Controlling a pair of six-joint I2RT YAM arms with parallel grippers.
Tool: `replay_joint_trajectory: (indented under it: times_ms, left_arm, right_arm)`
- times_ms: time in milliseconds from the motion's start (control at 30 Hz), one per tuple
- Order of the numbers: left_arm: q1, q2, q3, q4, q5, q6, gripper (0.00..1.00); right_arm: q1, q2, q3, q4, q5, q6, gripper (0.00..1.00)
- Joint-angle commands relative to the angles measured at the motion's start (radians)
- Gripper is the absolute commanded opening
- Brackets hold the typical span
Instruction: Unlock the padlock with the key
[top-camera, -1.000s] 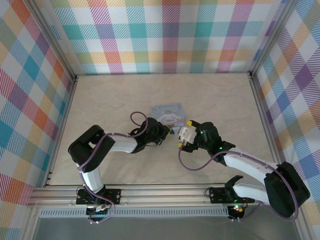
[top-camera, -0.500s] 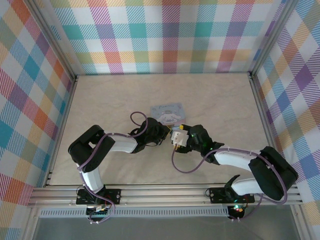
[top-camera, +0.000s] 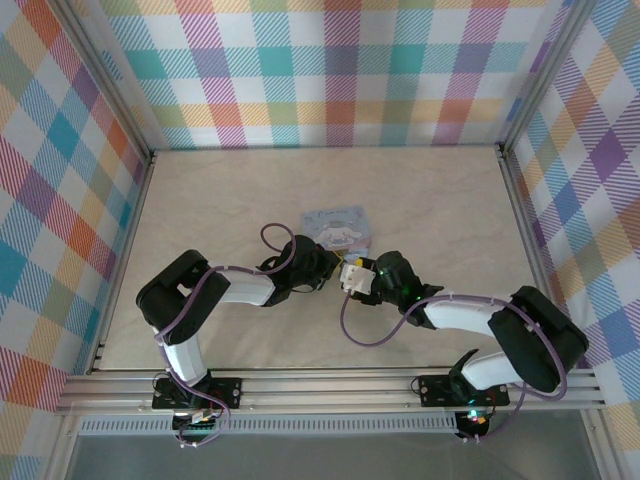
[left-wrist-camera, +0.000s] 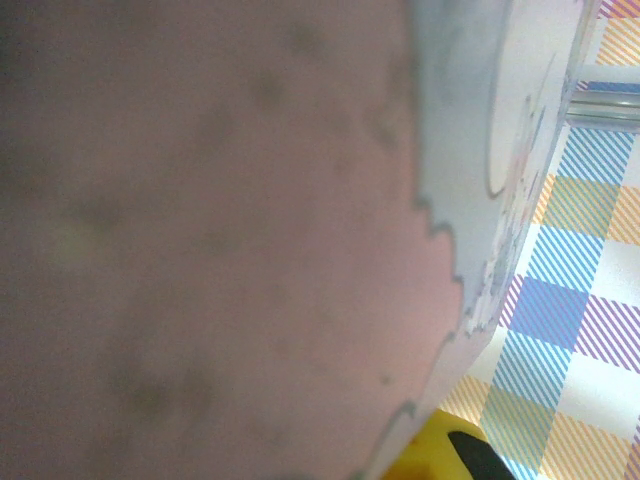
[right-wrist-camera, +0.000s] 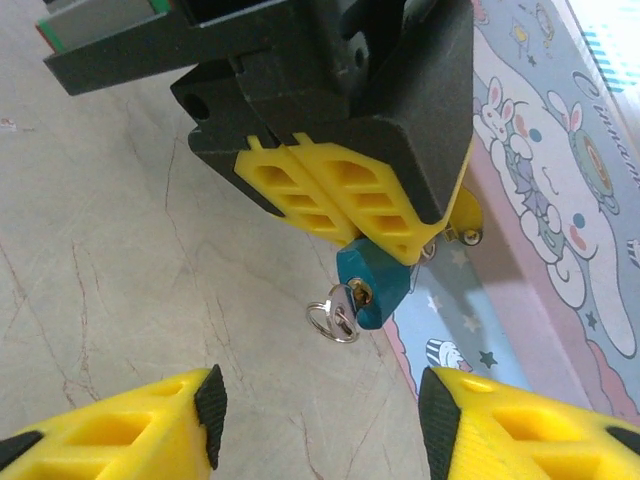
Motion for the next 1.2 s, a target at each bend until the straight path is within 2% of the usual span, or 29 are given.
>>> replay_joint_trajectory:
  times_ms: [0, 333, 833, 1167]
  left_arm:
    - [-0.017, -0.008, -0.006, -0.088, 0.009, -0.02, 0.05]
    - [-0.017, -0.007, -0.005, -0.089, 0.009, -0.023, 0.05]
    - [-0.016, -0.004, -0.005, -0.091, 0.009, -0.024, 0.06]
    - [-0.017, -0.003, -0.003, -0.092, 0.01, -0.025, 0.06]
  right_arm:
    - [0.012, 0.024, 0.029, 0.035, 0.012, 0.003, 0.51]
    - [0.025, 0.068, 0.052, 0.076, 0.04, 0.005, 0.43]
    - [0.037, 0.114, 0.08, 0.099, 0.058, 0.008, 0.22]
    - [0.041, 0.121, 0.083, 0.107, 0.089, 0.027, 0.13]
